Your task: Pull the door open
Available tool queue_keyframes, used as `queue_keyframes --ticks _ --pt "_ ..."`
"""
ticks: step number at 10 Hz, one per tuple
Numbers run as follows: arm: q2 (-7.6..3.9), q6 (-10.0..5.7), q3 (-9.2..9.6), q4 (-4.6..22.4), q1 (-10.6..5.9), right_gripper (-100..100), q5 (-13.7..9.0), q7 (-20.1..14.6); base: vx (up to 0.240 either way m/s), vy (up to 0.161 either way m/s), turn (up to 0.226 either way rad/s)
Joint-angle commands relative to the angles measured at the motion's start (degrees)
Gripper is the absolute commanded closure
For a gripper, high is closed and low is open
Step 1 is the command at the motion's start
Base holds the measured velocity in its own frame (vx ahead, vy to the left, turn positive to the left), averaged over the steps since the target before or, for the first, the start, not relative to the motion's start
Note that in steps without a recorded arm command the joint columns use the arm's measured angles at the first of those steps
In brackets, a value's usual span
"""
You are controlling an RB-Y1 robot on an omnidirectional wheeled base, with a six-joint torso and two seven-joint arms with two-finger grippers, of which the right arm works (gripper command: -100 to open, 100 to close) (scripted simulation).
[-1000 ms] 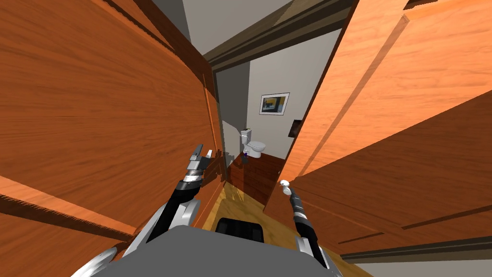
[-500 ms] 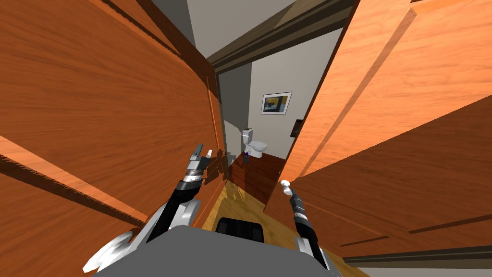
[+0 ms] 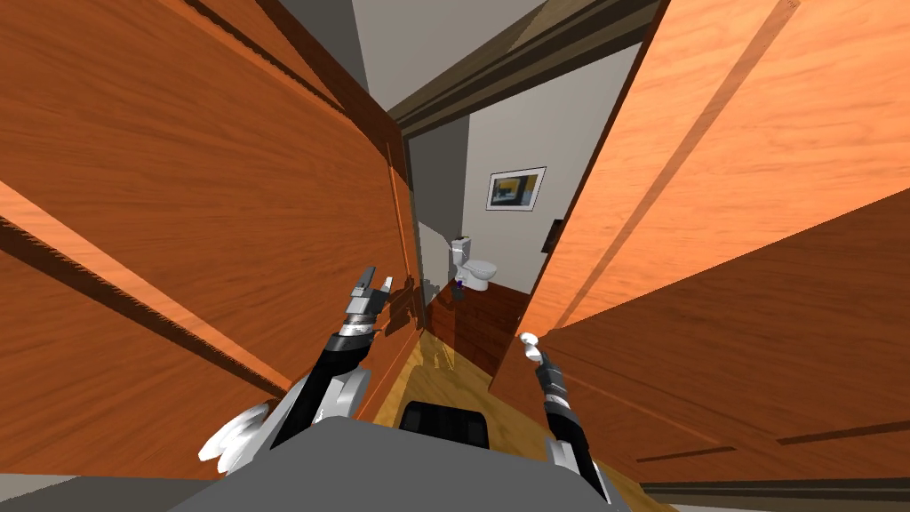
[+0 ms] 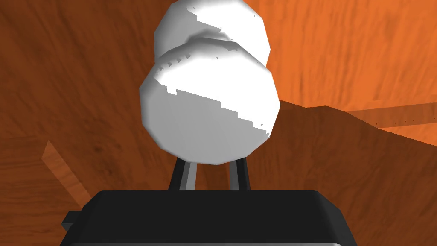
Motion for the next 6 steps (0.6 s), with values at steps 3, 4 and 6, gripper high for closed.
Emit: queue_keyframes --ticks 3,4,6 --pt "0.4 -0.69 1.04 0.2 -1.03 100 -1.4 -4.0 -0.03 -0.014 0.05" --pt "0.33 -0.58 1.34 0.1 -1.0 100 -2.5 -6.2 -0.037 -0.006 0.066" --pt "0.26 -0.48 1.64 0.1 -0.96 100 -3.5 -8.7 -0.036 -0.013 0.059"
